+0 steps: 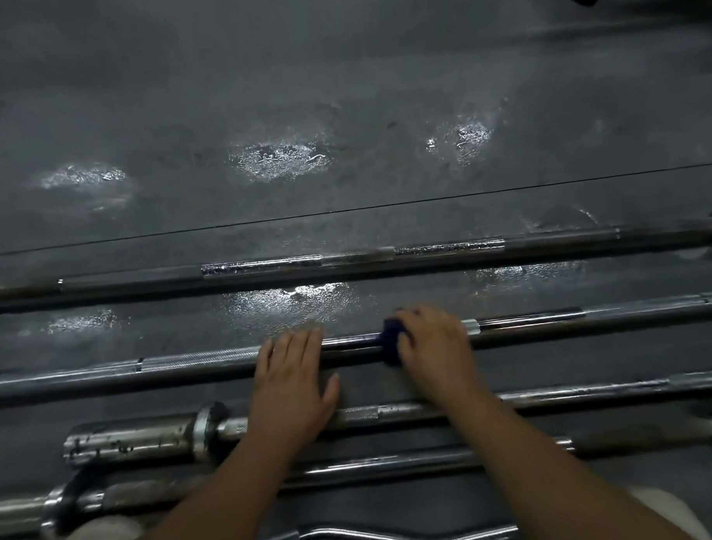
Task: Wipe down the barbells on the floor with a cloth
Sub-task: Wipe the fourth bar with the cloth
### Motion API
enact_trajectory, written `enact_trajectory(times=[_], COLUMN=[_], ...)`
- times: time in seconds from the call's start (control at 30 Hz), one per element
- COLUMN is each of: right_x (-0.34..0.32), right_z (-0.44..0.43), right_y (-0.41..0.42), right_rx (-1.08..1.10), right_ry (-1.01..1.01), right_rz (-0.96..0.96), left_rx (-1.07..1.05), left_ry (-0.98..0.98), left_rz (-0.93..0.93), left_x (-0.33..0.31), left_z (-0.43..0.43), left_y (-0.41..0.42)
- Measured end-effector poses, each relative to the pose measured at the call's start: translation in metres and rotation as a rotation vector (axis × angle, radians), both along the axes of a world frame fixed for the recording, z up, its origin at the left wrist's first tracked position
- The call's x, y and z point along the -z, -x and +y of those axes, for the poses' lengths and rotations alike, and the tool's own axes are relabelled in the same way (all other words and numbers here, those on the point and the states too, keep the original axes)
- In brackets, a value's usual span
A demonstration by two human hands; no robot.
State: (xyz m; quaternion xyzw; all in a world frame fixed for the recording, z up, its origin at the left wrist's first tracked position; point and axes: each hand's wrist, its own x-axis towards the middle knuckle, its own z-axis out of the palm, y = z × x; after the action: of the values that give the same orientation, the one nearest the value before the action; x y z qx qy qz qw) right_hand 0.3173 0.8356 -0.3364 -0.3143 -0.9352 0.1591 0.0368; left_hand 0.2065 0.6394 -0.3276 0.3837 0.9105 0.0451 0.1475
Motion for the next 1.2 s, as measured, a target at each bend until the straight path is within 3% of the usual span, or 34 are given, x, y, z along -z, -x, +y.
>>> enact_trajectory(times=[0.1, 0.13, 0.3, 0.43, 0.53, 0.73, 0.93, 1.0, 1.1, 1.13, 1.2], right_x=[-0.003, -0.005, -0.012, -0.002, 0.008, 0.006, -0.002, 0.002, 0.006, 0.004, 0.004], right_z=[0.029, 0.021, 0.014, 0.032, 0.005, 0.064, 0.063, 0.025, -0.006, 0.006, 0.038], right_y=[-0.02, -0.02, -0.031, -0.068, -0.06, -0.036, 0.005, 0.023, 0.044, 0.042, 0.019], right_rx=[0.432, 0.444, -0.015, 0.431, 0.363, 0.15, 0.604, 0.469, -0.024, -0.098, 0.073], right_ry=[-0.02, -0.041, -0.09, -0.095, -0.022, 0.104, 0.142, 0.052, 0.017, -0.027, -0.091], right_rz=[-0.006, -0.03, -0.051, -0.015, 0.046, 0.087, 0.218, 0.184, 0.134, 0.137, 0.164], left_rx=[-0.013, -0.017, 0.008, 0.005, -0.017, -0.051, -0.092, -0.079, -0.086, -0.089, -0.096], left_ry=[0.014, 0.02, -0.007, -0.031, -0.001, 0.002, 0.014, 0.012, 0.017, 0.021, 0.016], left_rz=[-0.01, -0.016, -0.015, -0.002, 0.011, 0.015, 0.036, 0.032, 0.02, 0.019, 0.018], left_x=[-0.002, -0.001, 0.0, 0.004, 0.011, 0.011, 0.007, 0.007, 0.005, 0.004, 0.003], left_z=[0.0, 0.001, -0.008, -0.019, -0.016, 0.009, 0.006, 0.006, 0.007, 0.005, 0.002], left_y=[-0.003, -0.005, -0.009, -0.015, -0.022, 0.004, 0.034, 0.037, 0.035, 0.034, 0.033])
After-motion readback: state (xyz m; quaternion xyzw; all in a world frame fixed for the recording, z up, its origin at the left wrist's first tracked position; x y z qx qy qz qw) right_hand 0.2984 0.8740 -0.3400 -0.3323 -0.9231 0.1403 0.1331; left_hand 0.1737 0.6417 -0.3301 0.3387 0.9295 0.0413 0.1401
